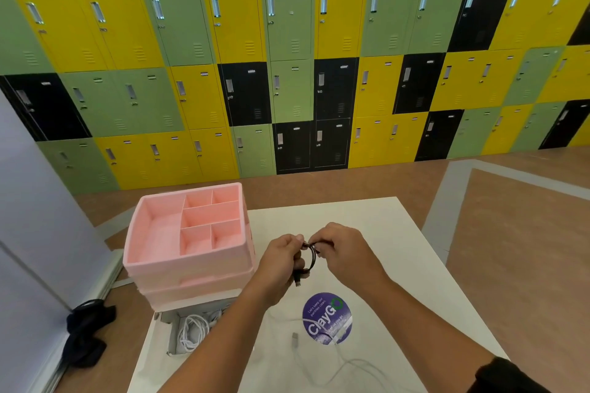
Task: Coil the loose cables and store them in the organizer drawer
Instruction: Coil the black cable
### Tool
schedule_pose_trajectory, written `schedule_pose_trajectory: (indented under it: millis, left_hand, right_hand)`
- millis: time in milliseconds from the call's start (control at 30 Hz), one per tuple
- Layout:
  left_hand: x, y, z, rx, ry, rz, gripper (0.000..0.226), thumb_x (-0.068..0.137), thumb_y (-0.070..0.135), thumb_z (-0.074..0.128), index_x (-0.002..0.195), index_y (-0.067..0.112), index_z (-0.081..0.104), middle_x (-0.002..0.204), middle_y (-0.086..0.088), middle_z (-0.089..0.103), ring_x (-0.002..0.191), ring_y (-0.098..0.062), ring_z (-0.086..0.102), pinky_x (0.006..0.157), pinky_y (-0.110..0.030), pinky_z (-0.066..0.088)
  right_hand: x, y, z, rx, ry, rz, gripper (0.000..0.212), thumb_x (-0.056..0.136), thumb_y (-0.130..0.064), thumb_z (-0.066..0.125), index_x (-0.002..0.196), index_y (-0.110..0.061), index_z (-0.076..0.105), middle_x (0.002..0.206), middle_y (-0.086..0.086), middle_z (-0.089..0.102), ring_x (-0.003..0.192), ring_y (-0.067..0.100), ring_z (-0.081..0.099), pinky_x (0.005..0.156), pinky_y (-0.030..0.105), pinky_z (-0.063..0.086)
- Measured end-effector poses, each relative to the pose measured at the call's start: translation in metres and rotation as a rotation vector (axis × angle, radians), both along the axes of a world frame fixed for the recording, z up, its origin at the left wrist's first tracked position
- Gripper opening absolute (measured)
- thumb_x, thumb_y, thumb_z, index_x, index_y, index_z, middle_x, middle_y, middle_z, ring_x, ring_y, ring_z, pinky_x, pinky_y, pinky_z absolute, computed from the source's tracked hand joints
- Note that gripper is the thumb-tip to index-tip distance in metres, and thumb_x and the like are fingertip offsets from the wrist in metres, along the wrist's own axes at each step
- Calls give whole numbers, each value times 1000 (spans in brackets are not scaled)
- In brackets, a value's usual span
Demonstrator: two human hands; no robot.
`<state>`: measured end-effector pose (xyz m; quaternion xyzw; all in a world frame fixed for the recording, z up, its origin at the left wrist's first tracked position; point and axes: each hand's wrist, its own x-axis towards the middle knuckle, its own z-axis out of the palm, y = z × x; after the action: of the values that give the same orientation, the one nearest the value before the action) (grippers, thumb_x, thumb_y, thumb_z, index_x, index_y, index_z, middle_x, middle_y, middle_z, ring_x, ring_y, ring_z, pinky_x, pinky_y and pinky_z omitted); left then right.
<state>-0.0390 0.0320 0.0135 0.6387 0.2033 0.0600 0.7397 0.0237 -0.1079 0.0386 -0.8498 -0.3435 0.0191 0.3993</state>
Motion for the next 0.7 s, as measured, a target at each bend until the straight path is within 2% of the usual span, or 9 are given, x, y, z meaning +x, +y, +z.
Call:
schedule_pose_trajectory:
  millis: [100,167,233,333,400,500,600,700]
  left_hand:
    - [1,-3,3,47,-41,18,29,107,26,44,84,12,53,56,7,40,55,-13,37,61,-36,42]
    - [1,-5,4,174,-62,63,28,106,28,47,84,11,55,56,6,45,56,-13,41,58,-33,41]
    - [1,-7,5,273,-85,118,26,105,28,50,86,10,56,60,3,49,56,-10,44,50,-25,41]
    - [1,-9,3,311,-115,156,24,103,28,53,87,11,57,67,-1,53,61,-12,48,48,-25,41]
    - [3,-10,1,308,-124,182,23,102,28,54,86,11,57,70,0,56,65,-13,50,55,-27,43]
    - [5,-13,-1,279,-130,189,22,102,25,55,87,9,58,75,-2,58,71,-14,53,64,-31,47]
    - [5,-12,-1,282,-127,172,24,102,27,55,86,9,58,73,-3,57,69,-15,53,58,-28,46]
    - [6,-4,6,300,-107,170,27,102,30,55,90,6,59,68,-2,54,64,-14,51,51,-23,43]
  right_hand:
    - [-2,3,-2,207,278,-107,19,92,-1,61,93,-13,76,81,3,75,70,15,72,74,31,61]
    - [-5,4,-4,399,530,-149,17,91,4,63,91,-8,75,82,11,76,74,23,76,76,38,63]
    - [-7,3,-7,523,687,-162,15,91,7,63,90,-4,74,86,19,76,80,30,76,75,38,62]
    - [-9,2,-10,573,748,-150,13,91,5,64,92,-2,75,89,22,75,83,32,75,72,34,59]
    - [-11,2,-11,600,777,-130,9,90,1,68,95,-3,75,90,20,75,83,30,74,74,34,60]
    - [-15,6,-15,518,700,-118,17,84,3,74,98,-6,73,85,11,77,81,26,75,75,33,61]
    - [-16,8,-14,491,688,-162,18,86,4,71,98,-9,72,84,9,77,82,25,74,75,33,60]
    - [-11,6,-8,566,883,-122,15,93,1,63,102,-10,69,89,11,75,84,22,68,73,34,54]
